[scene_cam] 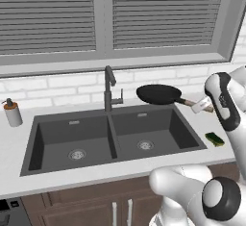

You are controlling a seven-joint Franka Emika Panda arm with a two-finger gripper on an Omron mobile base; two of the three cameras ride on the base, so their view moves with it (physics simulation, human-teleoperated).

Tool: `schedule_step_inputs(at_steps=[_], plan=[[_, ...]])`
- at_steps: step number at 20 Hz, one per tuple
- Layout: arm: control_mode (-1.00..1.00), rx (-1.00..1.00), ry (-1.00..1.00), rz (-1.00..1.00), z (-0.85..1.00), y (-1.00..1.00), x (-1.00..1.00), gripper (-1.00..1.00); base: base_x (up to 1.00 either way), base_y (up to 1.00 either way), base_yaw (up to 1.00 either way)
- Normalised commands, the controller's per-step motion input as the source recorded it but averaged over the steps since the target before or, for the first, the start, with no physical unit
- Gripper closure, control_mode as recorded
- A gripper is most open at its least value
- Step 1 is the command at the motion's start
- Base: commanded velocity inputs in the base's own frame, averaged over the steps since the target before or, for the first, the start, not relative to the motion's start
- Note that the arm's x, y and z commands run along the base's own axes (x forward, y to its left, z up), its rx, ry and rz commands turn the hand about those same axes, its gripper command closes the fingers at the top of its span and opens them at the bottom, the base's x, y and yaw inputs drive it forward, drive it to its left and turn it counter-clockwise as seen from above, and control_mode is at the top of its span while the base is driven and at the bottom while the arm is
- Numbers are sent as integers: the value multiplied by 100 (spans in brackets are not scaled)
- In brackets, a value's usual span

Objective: Pick the pan and sponge and place them into the sink. Then turn on the water.

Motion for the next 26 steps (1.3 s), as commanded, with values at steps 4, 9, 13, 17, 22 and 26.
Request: schedule_step_inputs(at_steps=[4,9,13,17,22,26], plan=[[-100,3,0,25,-1,0,26,100,0,0,0],[-100,0,0,17,-26,1,45,100,0,0,0],[-100,-8,5,1,-49,8,44,100,0,0,0],[-100,-16,8,-5,-50,3,34,100,0,0,0],[-100,-12,0,-13,-39,0,20,100,0,0,0],[-100,-6,0,-9,-28,0,4,100,0,0,0]])
